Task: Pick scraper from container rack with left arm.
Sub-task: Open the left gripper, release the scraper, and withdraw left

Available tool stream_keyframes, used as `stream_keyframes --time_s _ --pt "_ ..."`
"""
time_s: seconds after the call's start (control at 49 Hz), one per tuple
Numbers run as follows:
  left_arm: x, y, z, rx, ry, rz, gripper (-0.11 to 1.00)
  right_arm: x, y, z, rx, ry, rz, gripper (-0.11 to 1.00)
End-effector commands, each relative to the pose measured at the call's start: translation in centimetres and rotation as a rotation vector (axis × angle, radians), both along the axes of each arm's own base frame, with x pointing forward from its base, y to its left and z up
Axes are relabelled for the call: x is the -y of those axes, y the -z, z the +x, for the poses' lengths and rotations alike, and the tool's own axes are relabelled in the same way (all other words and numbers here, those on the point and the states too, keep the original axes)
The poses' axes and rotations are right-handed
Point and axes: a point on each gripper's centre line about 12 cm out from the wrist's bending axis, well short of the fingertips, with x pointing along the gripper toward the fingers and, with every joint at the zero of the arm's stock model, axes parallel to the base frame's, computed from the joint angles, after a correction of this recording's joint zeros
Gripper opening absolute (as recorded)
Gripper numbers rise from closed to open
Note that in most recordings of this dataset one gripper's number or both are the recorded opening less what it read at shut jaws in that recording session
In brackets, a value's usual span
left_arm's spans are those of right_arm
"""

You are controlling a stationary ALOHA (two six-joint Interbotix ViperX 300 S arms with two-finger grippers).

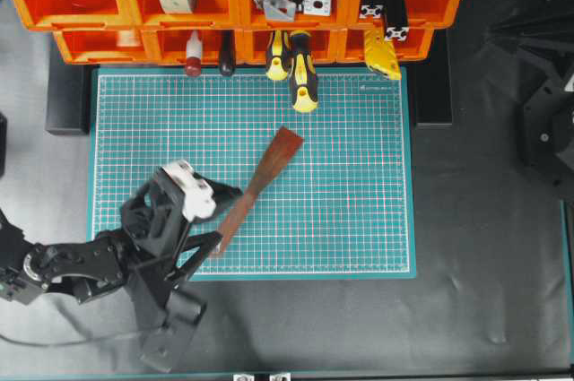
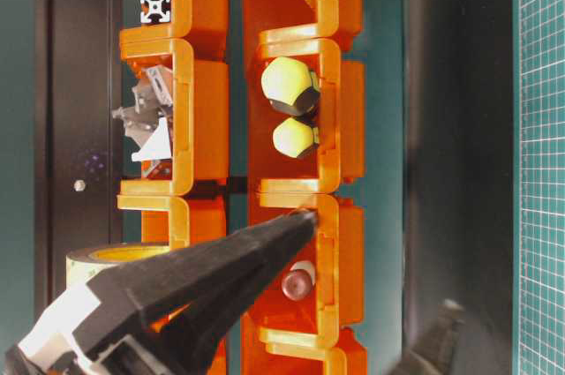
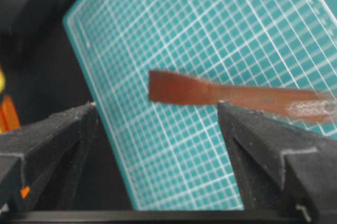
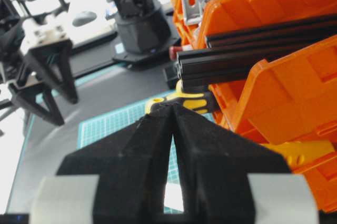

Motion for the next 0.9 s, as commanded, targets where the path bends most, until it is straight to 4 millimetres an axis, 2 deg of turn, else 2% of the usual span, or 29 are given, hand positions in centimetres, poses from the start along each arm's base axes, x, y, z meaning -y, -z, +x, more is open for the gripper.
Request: stream_keyframes --time_s 0.0,0.286,0.51,0.633,0.878 --pt "-0.1 -1.3 -0.2 0.054 -0.049 -0.085 0.90 0.1 -1.1 0.1 0.021 0.003 -0.003 0.01" --pt "-0.2 -1.1 -1.2 0.083 -0.118 -0.194 0.90 0.1 -1.2 0.1 0.023 0.003 -0.003 0.01" --pt "-0.6 -1.9 -2.9 0.155 -0.262 -0.396 0.90 0.1 -1.2 0.0 0.024 0.003 -0.005 0.01" --pt "-1.3 -2.3 -4.6 0.195 -0.350 -0.521 0.90 0.1 -1.2 0.0 0.024 0.003 -0.005 0.01" --pt "-4.4 -4.3 -9.1 0.313 -0.524 -0.798 0.89 0.0 -1.3 0.0 0.029 0.003 -0.006 0.01"
